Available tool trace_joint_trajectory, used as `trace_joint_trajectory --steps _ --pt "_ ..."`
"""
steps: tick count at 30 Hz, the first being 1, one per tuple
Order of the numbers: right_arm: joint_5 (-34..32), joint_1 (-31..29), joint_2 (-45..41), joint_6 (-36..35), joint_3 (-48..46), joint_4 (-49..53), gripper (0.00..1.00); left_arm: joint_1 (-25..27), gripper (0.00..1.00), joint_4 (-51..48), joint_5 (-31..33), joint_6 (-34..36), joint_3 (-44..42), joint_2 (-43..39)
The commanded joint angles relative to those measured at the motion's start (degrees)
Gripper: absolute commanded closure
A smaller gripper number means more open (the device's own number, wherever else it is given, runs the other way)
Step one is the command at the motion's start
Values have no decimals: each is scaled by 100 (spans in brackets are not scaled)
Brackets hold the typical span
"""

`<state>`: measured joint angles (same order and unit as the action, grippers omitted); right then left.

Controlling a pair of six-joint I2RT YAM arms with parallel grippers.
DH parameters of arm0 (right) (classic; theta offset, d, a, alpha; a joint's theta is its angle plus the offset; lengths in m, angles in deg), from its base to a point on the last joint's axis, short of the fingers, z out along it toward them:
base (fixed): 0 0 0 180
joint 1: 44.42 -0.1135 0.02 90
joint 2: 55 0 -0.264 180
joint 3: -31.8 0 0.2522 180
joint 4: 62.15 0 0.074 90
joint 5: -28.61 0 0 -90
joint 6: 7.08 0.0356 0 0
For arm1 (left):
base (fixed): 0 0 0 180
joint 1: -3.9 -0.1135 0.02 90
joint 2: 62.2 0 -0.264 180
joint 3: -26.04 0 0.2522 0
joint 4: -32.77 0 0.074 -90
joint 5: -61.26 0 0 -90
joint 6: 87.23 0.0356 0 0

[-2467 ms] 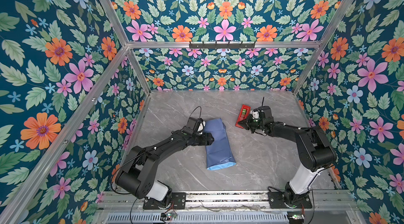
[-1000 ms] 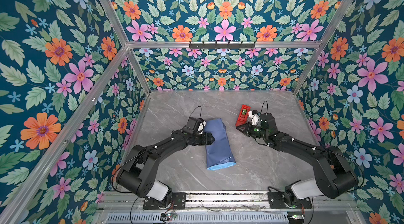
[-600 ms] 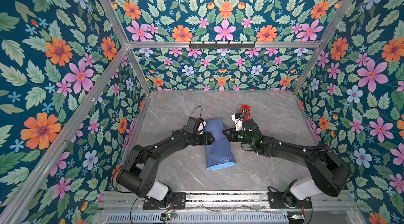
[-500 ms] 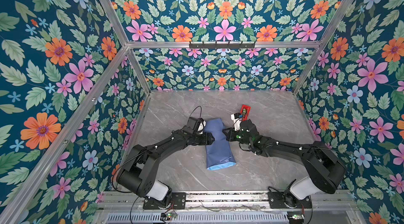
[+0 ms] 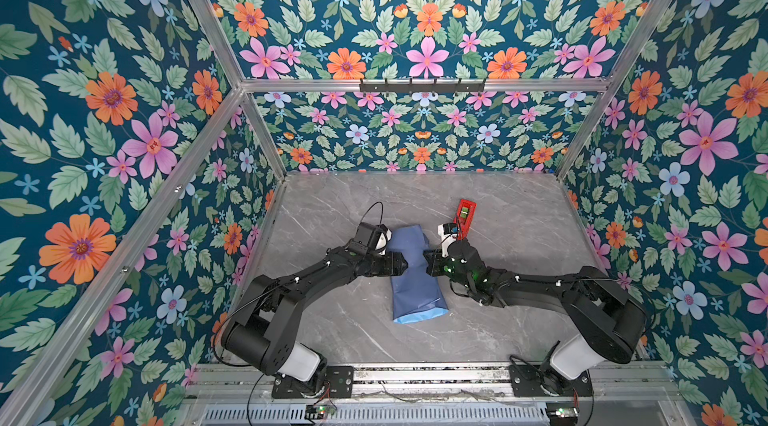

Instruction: Wrap the gift box in paper

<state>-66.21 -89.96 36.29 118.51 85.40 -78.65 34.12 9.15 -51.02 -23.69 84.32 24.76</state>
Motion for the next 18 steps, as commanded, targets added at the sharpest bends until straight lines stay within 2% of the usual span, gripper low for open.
trace_joint_trajectory --steps 1,18 --pt "-197 -16 -14 -53 -36 -251 100 19 20 -931 642 238 -108 146" --pt "-245 -62 69 -141 -319 -464 100 19 20 -920 629 255 -114 153"
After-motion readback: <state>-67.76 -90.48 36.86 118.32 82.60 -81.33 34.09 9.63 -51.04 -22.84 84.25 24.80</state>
